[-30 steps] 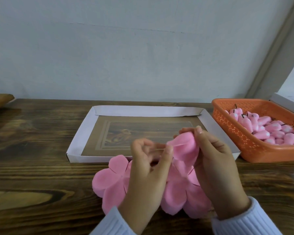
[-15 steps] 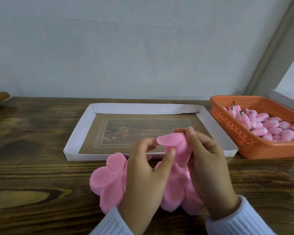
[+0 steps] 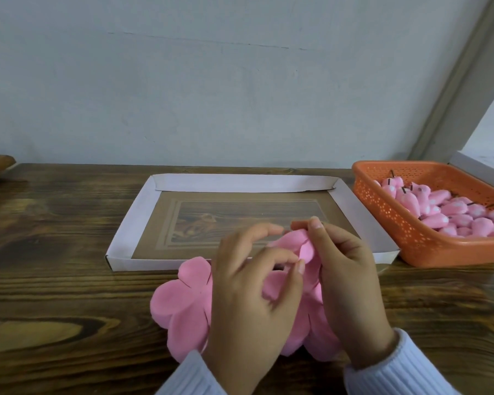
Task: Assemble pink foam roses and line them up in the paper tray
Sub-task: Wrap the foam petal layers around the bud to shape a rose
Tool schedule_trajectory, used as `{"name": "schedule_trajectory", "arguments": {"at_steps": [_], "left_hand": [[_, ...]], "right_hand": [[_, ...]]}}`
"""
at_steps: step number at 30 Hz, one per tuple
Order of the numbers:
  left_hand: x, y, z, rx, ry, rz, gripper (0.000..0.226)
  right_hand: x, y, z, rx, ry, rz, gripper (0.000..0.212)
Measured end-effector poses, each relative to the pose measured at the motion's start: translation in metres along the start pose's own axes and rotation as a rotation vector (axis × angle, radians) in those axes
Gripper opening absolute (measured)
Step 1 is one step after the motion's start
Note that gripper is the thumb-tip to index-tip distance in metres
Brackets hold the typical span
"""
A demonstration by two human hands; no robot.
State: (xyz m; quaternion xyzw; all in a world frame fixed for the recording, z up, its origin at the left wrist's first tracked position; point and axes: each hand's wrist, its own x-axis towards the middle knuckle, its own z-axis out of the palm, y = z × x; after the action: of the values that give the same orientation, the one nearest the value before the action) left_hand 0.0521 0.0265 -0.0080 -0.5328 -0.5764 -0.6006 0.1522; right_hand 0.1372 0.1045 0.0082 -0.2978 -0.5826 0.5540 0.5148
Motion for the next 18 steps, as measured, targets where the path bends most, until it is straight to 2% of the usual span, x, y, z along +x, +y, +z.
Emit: {"name": "schedule_trajectory", "arguments": {"at_steps": [3,8,10,12,15,18], "left_hand": [[0.000,-0.001,0.000,-0.034,-0.039,0.042,0.011],[-0.001,-0.002,-0.002,-0.127,-0.070,-0.261,0.004],[0.000,-0.003,-0.003,-0.114,-0.054,-0.316,0.026],[0.003,-0.004,-0.006,-0.107,-0.090,-0.255,0.042],[0.007,-0.006,-0.010,-0.181,-0.254,-0.127,0.065],[0.011,-0.011,-0.011,-0.312,-0.408,-0.168,0.091]], "right_hand": [[-0.003,-0.003,0.003,0.006,-0.006,-0.007,0.031],[-0.003,-0.006,0.001,-0.029,-0.054,-0.031,0.033],[-0.003,-0.005,0.000,-0.070,-0.073,-0.054,0.029],[-0.002,-0.004,-0.001,-0.130,-0.137,-0.099,0.026],[0.001,-0.003,-0.004,-0.263,-0.289,-0.202,0.018],[0.005,-0.005,-0.008,-0.363,-0.497,-0.271,0.020]]}}
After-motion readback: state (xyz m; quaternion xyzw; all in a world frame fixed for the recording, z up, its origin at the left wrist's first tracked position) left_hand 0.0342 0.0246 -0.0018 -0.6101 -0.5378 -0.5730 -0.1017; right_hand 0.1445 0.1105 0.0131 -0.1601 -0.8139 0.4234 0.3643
